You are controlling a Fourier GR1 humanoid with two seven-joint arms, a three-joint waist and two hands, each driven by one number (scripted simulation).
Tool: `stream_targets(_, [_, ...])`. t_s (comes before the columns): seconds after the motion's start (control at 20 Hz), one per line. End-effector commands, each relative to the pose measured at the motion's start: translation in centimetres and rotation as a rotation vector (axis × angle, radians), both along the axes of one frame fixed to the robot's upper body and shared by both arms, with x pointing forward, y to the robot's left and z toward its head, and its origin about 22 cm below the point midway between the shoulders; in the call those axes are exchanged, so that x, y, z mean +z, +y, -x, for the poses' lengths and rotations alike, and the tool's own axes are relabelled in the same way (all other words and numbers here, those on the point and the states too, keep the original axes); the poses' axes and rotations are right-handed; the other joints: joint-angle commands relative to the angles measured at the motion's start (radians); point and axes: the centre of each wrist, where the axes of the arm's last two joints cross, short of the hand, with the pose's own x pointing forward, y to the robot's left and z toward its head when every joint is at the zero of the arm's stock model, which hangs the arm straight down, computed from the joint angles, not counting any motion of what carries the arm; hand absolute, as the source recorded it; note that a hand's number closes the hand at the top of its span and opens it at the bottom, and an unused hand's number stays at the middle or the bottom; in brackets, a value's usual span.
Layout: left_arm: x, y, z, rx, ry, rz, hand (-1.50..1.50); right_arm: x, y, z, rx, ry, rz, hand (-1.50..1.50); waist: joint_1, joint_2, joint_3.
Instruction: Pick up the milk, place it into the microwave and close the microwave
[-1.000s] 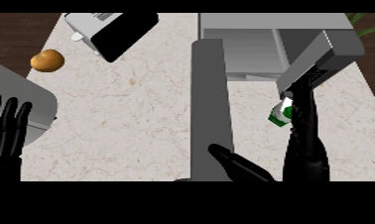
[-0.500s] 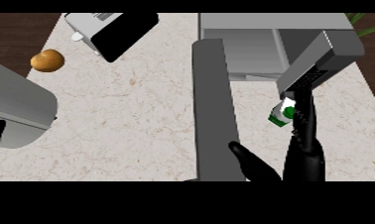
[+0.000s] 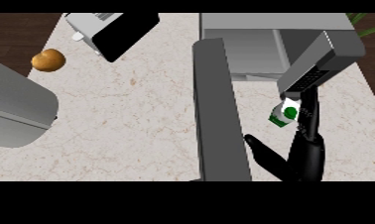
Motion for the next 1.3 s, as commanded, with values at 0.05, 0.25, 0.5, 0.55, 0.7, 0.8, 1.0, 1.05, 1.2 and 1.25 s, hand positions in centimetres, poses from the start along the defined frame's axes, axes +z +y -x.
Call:
stream_targets(0.05, [1.5,0.5,-0.1,-0.001,0.014,-0.013,-1.50,-3.2,-3.8,-1.5,-0.062,0.036,0.002,-1.50,-0.002,0.005,0.002])
stream_targets(0.25, [1.0,-0.8,2.2,-0.026,0.008,0.009,-1.50,-5.7,-4.2,0.6,-0.101,0.055,-0.031,-1.50,0.002,0.002,0.001])
stream_targets(0.5, [-1.1,0.1,0.8,-0.008,-0.002,-0.005,-1.50,-7.7,-7.1,-0.4,-0.115,0.094,-0.007,-1.50,0.000,0.003,0.001])
stream_targets(0.55, [0.7,-0.8,0.7,-0.004,-0.004,-0.002,-1.50,-8.8,-7.7,0.5,-0.109,0.082,-0.015,-1.50,-0.003,0.003,0.001])
stream_targets(0.7, [-0.4,0.9,0.4,0.000,-0.001,0.002,-1.50,-10.9,-6.6,0.2,-0.086,0.100,-0.026,-1.50,-0.001,0.004,0.001])
stream_targets(0.8, [0.0,0.9,0.8,-0.003,-0.008,0.002,-1.50,-11.3,-7.5,-0.5,-0.080,0.093,-0.031,-1.50,-0.001,0.004,0.001])
stream_targets(1.0, [-0.9,1.0,1.0,-0.008,0.005,-0.007,-1.50,-13.6,-8.9,-1.2,-0.057,0.095,-0.026,-1.50,0.004,0.005,0.001])
stream_targets(1.05, [0.7,2.0,1.4,-0.014,-0.011,-0.007,-1.50,-12.4,-12.1,-1.4,-0.070,0.105,-0.011,-1.50,0.003,0.004,0.001])
stream_targets(1.2, [0.8,1.0,2.3,-0.016,0.014,0.004,-1.50,-13.9,-10.1,-2.0,-0.087,0.096,-0.008,-1.50,0.004,0.004,0.001])
stream_targets(1.25, [0.0,0.5,0.6,-0.003,-0.011,-0.003,-1.50,-15.0,-10.1,-0.8,-0.088,0.103,0.007,-1.50,0.000,0.004,0.001])
